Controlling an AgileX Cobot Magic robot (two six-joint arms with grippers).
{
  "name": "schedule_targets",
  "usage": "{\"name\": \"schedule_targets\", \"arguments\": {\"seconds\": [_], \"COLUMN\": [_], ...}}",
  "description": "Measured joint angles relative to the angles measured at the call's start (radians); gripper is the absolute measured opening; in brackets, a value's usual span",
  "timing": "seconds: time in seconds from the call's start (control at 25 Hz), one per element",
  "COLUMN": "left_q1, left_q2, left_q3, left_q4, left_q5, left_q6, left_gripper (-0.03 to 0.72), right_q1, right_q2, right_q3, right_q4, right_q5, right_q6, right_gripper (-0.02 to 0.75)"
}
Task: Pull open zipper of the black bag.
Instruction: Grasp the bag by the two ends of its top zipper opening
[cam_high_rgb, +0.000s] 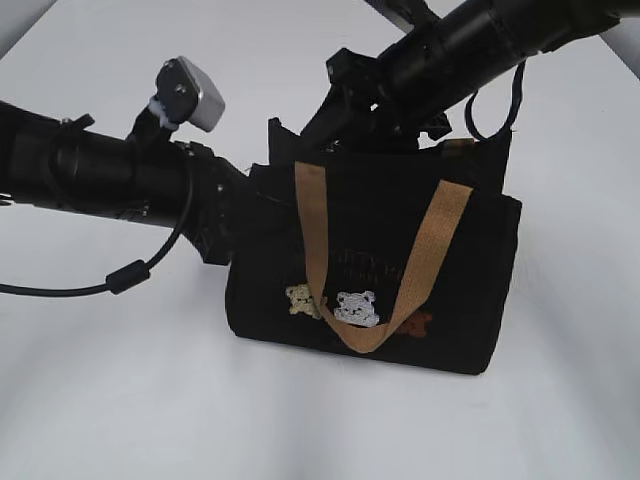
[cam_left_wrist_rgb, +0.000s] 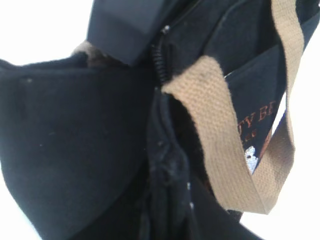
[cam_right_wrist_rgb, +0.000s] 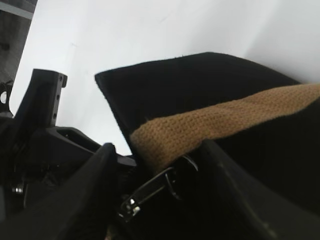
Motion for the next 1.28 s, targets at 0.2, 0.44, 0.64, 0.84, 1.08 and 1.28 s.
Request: {"name": "schedule_targets", "arguments": {"seconds": [0.2, 0.44, 0.64, 0.84, 1.08, 1.28], "left_q1": [0.000, 0.000, 0.000, 0.000, -0.001, -0.001], "left_q2": [0.000, 0.000, 0.000, 0.000, -0.001, -0.002], "left_q3": [0.000, 0.001, 0.001, 0.001, 0.000, 0.000], "left_q4": [0.003, 0.003, 0.003, -0.001, -0.008, -0.008], "left_q5": [0.000, -0.008, -0.013, -0.011, -0.002, -0.003], "left_q6": [0.000, 0.000, 0.000, 0.000, 0.000, 0.000], "left_gripper": [0.063, 0.063, 0.063, 0.063, 0.063, 0.063], "right_q1": [-0.001, -0.001, -0.003, -0.024, -0.074, -0.119], "right_q2": [0.000, -0.004, -0.037, -0.070, -0.085, -0.096], "right_q3": [-0.002, -0.002, -0.002, -0.002, -0.002, -0.002], "right_q4": [-0.020, -0.021, -0.027, -0.044, -0.048, -0.087], "right_q5": [0.029, 0.027, 0.012, 0.014, 0.091, 0.142], "right_q6": [0.002, 0.012, 0.014, 0.014, 0.012, 0.010], "right_gripper": [0.371, 0.210, 0.018, 0.018, 0.015, 0.015]}}
